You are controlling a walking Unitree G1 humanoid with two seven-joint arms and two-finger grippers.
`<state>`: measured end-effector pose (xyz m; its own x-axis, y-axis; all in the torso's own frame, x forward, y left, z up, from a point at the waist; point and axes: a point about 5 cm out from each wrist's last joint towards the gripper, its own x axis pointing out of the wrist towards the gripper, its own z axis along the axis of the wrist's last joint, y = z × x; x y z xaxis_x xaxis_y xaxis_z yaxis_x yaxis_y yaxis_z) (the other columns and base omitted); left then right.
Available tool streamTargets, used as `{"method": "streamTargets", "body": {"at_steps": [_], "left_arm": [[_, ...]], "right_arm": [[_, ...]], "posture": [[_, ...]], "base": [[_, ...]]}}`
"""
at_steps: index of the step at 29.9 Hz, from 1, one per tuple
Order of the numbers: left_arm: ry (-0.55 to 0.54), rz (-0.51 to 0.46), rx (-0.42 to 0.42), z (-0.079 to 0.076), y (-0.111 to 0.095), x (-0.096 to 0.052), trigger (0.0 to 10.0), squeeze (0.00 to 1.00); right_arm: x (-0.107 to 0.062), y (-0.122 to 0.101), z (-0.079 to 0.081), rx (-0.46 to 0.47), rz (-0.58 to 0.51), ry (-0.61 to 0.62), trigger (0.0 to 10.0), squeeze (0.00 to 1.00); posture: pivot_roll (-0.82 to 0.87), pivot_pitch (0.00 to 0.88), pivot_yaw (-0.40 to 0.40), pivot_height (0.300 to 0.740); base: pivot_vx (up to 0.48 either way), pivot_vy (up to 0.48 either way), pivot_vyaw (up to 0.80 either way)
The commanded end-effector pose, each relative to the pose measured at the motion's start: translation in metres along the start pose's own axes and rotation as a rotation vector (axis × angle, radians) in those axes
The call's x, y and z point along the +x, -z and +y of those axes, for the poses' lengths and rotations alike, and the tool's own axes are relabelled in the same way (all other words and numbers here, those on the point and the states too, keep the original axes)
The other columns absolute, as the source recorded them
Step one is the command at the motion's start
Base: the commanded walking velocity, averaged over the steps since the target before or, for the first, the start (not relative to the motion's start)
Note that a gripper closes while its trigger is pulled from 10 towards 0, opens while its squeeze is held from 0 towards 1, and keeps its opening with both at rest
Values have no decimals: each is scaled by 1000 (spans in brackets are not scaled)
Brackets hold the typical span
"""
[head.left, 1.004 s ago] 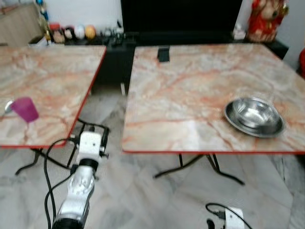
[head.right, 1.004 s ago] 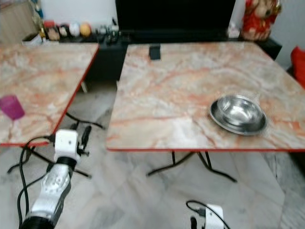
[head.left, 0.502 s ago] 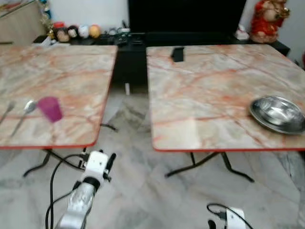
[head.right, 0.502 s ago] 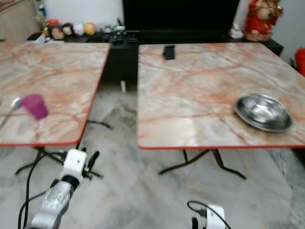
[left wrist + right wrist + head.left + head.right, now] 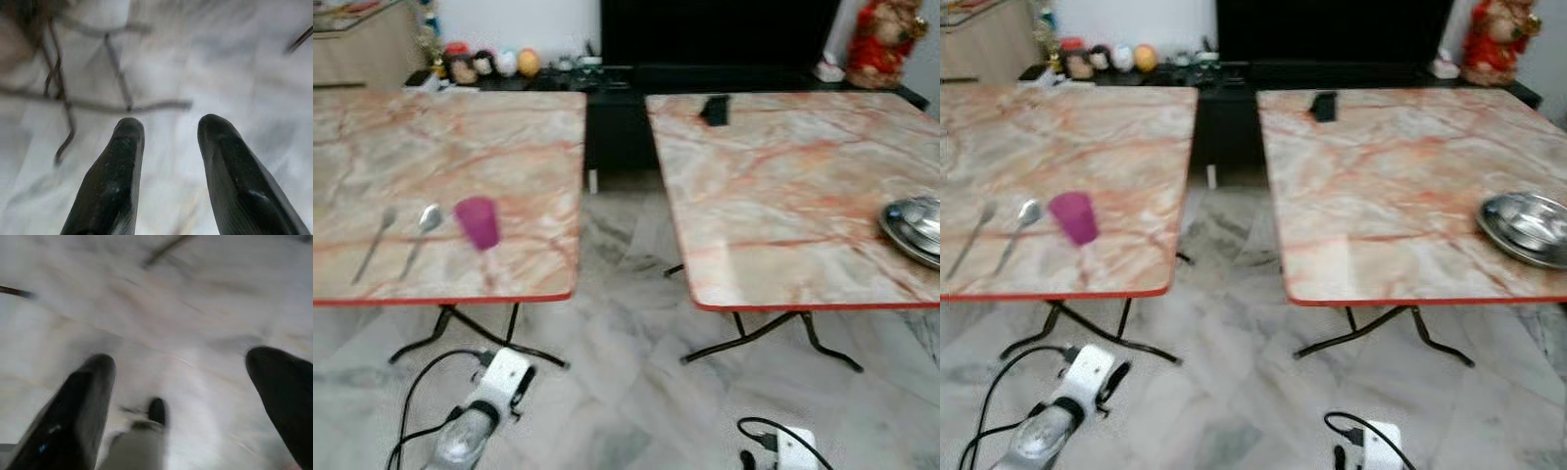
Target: Setting the table
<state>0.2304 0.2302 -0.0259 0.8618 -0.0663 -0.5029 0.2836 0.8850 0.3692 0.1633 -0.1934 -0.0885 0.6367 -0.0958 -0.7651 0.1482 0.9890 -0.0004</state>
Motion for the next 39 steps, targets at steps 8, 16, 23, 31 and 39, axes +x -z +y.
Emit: {"method": "streamTargets", "body": {"at_steps": [8, 16, 23, 31, 39], "left_arm": [[-9, 100, -62, -9, 12, 2, 10000, 0], [-109, 241, -267, -7, 36, -6, 10000, 0], [-152, 282, -325, -3, 42, -9, 10000, 0], [-149, 313, -340, -7, 48, -12, 10000, 0], [-143, 316, -346, -12, 49, -13, 10000, 0]], "right_arm": [[-2, 3, -12, -7, 13, 27, 10000, 0], [-2, 3, -12, -2, 14, 23, 10000, 0], [-2, 4, -12, -5, 16, 22, 10000, 0], [-2, 4, -10, -28, 8, 18, 10000, 0], [-3, 6, -10, -8, 11, 19, 10000, 0]], "posture": [[-2, 0, -21, 740], [-2, 0, -22, 740], [2, 0, -20, 740], [-4, 0, -12, 740], [-3, 0, -9, 740]], "base": [[0, 330, 0], [0, 315, 0], [0, 312, 0], [0, 312, 0], [0, 311, 400]]}}
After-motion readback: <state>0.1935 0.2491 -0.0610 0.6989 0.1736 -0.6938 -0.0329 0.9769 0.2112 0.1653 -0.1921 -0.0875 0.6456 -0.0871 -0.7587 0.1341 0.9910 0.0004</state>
